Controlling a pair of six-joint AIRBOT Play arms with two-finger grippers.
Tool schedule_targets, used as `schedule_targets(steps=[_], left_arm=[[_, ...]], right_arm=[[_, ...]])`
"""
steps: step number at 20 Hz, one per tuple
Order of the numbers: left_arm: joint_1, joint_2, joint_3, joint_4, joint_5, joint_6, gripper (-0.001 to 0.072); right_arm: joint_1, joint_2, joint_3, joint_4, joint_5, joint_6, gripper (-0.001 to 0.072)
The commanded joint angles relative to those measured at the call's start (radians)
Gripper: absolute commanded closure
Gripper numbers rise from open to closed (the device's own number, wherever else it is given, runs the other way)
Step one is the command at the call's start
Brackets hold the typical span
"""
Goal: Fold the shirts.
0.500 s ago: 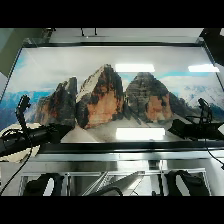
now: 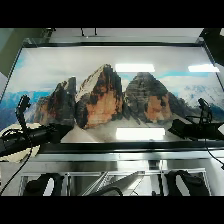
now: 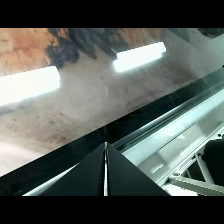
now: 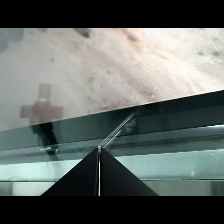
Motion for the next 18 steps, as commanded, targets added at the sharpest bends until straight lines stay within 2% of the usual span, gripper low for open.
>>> schedule_targets(steps=[1, 9, 10, 13, 14, 15, 16, 18], left_arm=[[0.001, 0.001, 0.000, -0.005, 0.000, 0.000, 0.0694], [0.005, 0.001, 0.003, 0.003, 0.030, -0.006, 0.0693], [0.021, 0.000, 0.022, 0.055, 0.046, -0.039, 0.0693], [0.164, 0.000, 0.141, 0.403, 0.107, -0.227, 0.0682], [0.231, -0.001, 0.177, 0.510, 0.126, -0.249, 0.0391], [0.297, -0.015, 0.208, 0.610, 0.164, -0.330, 0.0066], [0.357, -0.044, 0.226, 0.661, 0.193, -0.412, 0.0038], [0.480, -0.138, 0.249, 0.697, 0.200, -0.426, 0.0039]], right_arm=[[0.001, 0.001, 0.000, 0.000, 0.000, 0.000, 0.0682], [0.001, 0.001, 0.000, 0.001, -0.006, 0.001, 0.0682], [0.001, 0.000, 0.000, 0.009, -0.010, 0.000, 0.0682], [0.000, 0.000, -0.001, 0.007, -0.056, 0.000, 0.0682], [0.000, 0.000, -0.001, 0.007, -0.074, 0.000, 0.0682], [0.000, 0.000, -0.001, 0.008, -0.090, -0.008, 0.0682], [0.001, 0.000, -0.001, 0.008, -0.105, -0.011, 0.0682], [0.000, 0.000, -0.001, 0.008, -0.120, -0.011, 0.0682]])
